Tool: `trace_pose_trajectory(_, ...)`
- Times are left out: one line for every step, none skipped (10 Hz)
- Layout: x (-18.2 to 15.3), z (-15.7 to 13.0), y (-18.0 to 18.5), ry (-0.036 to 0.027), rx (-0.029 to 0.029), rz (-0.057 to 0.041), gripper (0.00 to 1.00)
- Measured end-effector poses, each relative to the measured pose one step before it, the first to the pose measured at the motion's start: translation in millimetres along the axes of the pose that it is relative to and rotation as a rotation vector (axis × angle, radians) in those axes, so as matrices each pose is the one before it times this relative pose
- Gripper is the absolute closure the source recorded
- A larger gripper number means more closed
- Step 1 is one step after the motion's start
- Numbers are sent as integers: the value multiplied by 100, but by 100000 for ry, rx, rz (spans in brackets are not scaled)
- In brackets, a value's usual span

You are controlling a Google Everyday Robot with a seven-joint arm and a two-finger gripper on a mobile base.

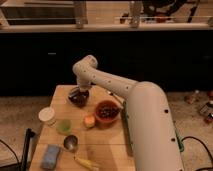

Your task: Wipe purple bowl with towel

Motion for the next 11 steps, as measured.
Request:
trace_pose_trajectory(-627, 158, -265, -426, 15, -1355, 100)
trace_pose_trajectory(-1206, 178, -264, -844, -210, -2207, 100)
trace_pose_trajectory(-1370, 250, -138, -1016, -523, -2561, 100)
trace_pose_trajectory(-1417, 359, -4, -1041, -868, -3516, 100)
trace_pose_trajectory(-877, 336, 607, -795, -1850, -3148, 100)
trace_pose_trajectory(-351, 255, 656, -154, -1243, -1924, 100)
trace_pose_trajectory(-415, 95, 544, -372, -892, -1463, 100)
trace_pose_trajectory(-219, 126, 710, -546, -1113, -720, 100)
trace_pose_trajectory(252, -80, 1152, -151, -969, -403, 100)
trace_pose_trajectory(351, -178, 649, -99, -172, 578, 100)
trace_pose_trajectory(803, -380, 809, -32, -30, 1002, 100)
